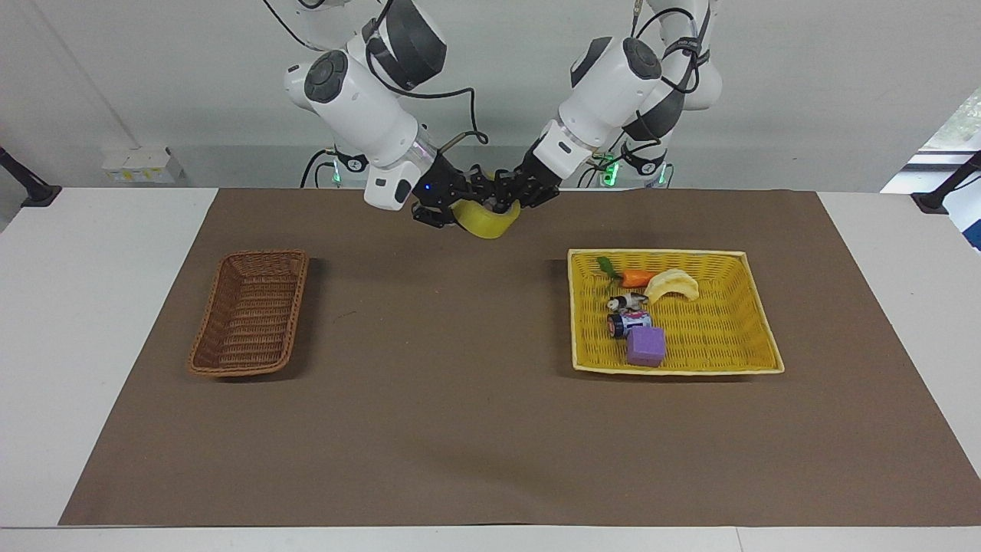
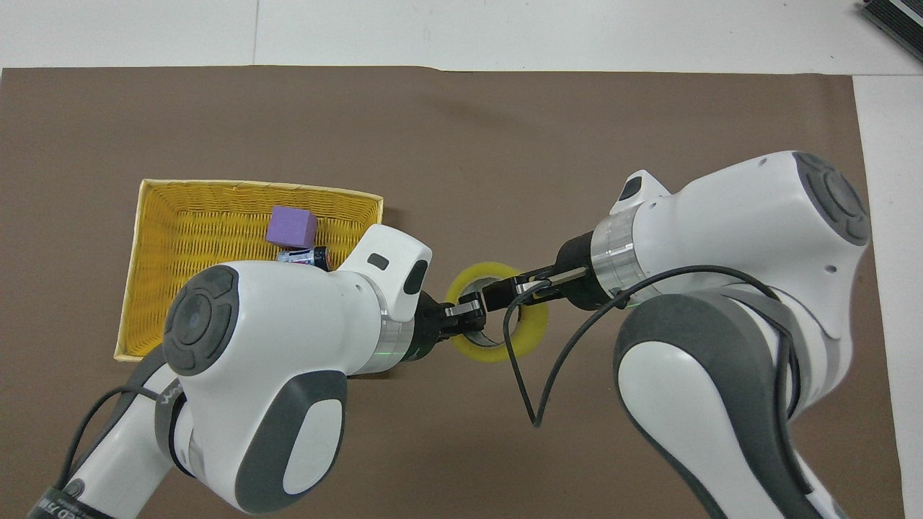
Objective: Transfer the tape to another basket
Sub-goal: 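Grasp the tape with the right gripper while the left gripper releases it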
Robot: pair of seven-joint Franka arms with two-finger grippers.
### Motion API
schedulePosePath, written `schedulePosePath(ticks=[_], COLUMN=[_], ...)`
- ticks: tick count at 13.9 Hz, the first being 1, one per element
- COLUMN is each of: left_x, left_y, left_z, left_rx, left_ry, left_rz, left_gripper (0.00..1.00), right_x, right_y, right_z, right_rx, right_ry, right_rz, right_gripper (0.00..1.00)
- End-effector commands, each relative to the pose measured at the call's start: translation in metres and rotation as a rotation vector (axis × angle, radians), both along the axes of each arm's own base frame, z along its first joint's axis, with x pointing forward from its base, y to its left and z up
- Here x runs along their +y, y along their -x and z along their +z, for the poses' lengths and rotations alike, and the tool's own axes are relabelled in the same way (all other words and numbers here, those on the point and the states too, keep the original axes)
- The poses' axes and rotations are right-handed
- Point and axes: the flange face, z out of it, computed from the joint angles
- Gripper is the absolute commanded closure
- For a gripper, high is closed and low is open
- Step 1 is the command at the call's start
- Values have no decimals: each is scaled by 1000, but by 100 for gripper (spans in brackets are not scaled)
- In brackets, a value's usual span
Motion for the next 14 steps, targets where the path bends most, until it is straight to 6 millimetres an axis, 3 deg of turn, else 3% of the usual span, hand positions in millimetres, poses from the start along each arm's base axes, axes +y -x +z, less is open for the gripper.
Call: schedulePosePath(ticks=[1, 5, 8, 10, 14], left_x=[10, 24, 41, 53, 65], left_y=[1, -8, -17, -21, -23], left_z=[31, 45, 59, 64, 79], left_rx=[-7, 17, 47, 70, 44], left_ry=[26, 20, 4, -8, -113], left_rz=[7, 9, 2, 6, -34], left_gripper=[0, 0, 0, 0, 0], right_x=[-11, -26, -58, -105, -232], right_y=[4, 6, -5, -19, -38], right_z=[-2, -6, -10, -12, -16], right_rx=[-26, -63, -64, -61, -55], right_ry=[106, 270, 383, 454, 513], right_rz=[36, 96, 90, 36, -8], right_gripper=[100, 100, 100, 100, 100])
